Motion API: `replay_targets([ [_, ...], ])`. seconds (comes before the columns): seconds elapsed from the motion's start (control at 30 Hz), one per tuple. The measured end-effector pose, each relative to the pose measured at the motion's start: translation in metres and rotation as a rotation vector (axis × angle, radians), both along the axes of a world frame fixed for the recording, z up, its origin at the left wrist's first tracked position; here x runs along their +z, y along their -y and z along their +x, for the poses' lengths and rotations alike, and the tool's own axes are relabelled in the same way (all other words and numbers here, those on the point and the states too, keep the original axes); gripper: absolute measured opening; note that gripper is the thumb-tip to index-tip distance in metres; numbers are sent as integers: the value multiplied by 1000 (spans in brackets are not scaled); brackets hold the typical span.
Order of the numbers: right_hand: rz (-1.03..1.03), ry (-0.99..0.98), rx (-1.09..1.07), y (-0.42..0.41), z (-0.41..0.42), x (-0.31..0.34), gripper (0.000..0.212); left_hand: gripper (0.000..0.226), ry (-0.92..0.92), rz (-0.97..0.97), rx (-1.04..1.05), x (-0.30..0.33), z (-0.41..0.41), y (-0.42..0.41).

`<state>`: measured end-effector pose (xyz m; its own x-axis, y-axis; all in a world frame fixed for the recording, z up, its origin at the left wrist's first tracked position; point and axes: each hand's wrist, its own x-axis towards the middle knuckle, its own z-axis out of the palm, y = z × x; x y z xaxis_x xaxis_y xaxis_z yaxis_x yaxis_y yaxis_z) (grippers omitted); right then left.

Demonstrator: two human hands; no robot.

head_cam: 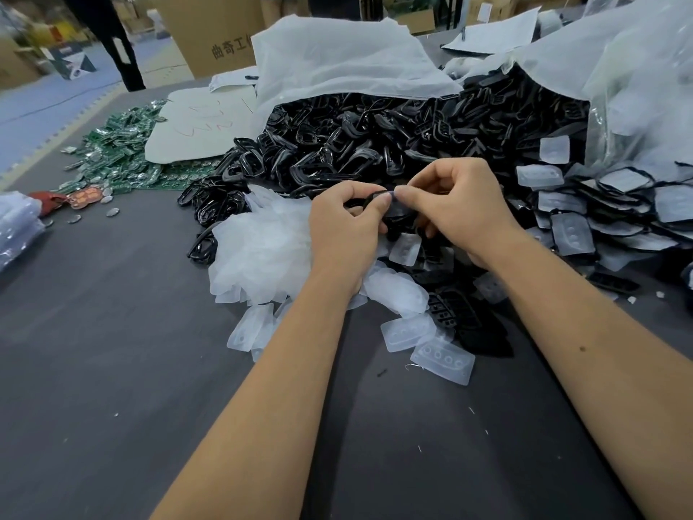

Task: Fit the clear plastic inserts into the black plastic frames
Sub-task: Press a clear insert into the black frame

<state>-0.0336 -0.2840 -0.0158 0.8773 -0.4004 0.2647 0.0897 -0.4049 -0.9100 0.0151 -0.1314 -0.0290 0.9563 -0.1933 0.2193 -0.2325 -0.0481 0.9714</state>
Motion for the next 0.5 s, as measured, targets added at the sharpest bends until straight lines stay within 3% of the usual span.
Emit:
replay_targets([
  [0.23, -32, -11, -53, 4, 3, -2, 17, 8, -7, -7, -44, 1, -1, 0],
  [0.33, -210, 41, 19, 6, -4, 5, 14, 9, -22, -46, -19, 2, -1, 0],
  [0.5, -528, 67, 124, 12, -21, 26, 40, 10, -61, -89, -53, 9, -3, 0],
])
